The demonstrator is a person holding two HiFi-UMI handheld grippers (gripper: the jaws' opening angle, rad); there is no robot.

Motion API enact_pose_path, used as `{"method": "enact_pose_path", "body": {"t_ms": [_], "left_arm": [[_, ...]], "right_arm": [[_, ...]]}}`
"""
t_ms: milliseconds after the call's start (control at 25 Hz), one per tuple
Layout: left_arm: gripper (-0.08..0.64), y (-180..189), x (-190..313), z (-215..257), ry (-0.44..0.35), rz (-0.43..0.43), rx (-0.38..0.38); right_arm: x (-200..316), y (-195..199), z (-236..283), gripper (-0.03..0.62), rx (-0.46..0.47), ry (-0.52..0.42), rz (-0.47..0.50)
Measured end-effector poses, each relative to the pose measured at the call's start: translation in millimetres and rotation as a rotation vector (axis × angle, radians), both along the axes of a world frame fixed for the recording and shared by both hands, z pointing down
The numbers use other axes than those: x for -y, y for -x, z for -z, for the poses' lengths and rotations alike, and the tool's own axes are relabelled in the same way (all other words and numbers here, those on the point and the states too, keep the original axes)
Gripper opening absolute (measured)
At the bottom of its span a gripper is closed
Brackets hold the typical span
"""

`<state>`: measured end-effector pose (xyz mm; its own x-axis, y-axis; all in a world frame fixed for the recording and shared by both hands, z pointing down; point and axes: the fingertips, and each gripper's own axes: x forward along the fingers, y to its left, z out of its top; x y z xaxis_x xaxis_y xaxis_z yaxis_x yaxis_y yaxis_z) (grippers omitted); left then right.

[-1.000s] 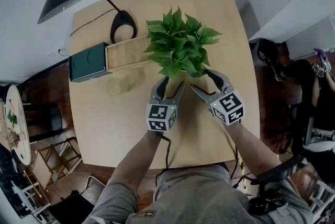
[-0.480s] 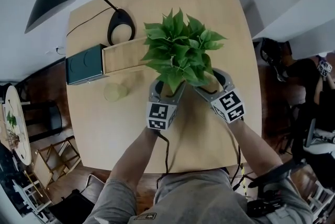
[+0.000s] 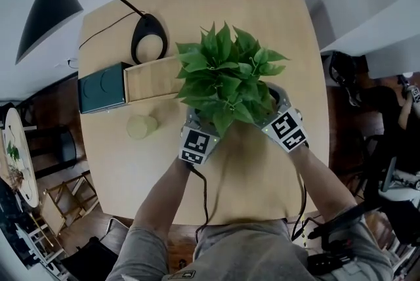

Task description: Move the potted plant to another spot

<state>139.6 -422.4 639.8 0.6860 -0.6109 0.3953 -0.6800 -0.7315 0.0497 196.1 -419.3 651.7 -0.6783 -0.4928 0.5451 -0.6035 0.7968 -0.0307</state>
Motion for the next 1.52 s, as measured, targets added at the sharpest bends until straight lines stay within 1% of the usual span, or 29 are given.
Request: {"method": "enact_pose_path", "body": {"t_ms": [320,480,680,720,760,920,1160,1360,1520], "left_arm": [[0.390,-10.8,4.5,-6.2,-0.046,-0.132,0.087],[0.391,-12.8,2.5,-12.8,-0.066,-0.197,0.167],[0.388,-16.5,4.3,-15.1,-0.087,-0.235,0.212],[0.383,-16.5,4.9,-14.9,-0.091,-0.238,0.220],[0.366,-16.1,5.7,-14.5,-0.093,-0.239,0.224],[0.364,-15.9,6.4,-11.5,-0.085,-0.238,0.215],[0.364,-14.7,9.6,-13.2,-0.075,-0.221,0.217],[0.364,-16.9,1.4,0.6,-0.077,-0.237,0.211],[0.364,-15.3,-9.2,15.4,-0.090,-0.240,0.204]], "right_arm": [[5.0,6.2,-9.9,0.445,-0.095,-0.030,0.134],[3.4,8.5,-18.8,0.460,-0.184,-0.060,0.231],[5.1,12.5,-21.3,0.462,-0.259,-0.109,0.298],[5.4,14.0,-21.2,0.452,-0.270,-0.120,0.308],[5.8,15.3,-20.9,0.432,-0.277,-0.125,0.313],[5.7,15.8,-17.6,0.420,-0.272,-0.121,0.318],[7.4,13.7,-14.3,0.414,-0.282,-0.132,0.323],[-0.2,14.7,-5.4,0.411,-0.271,-0.122,0.317],[-10.4,16.0,10.3,0.411,-0.272,-0.137,0.312]]}}
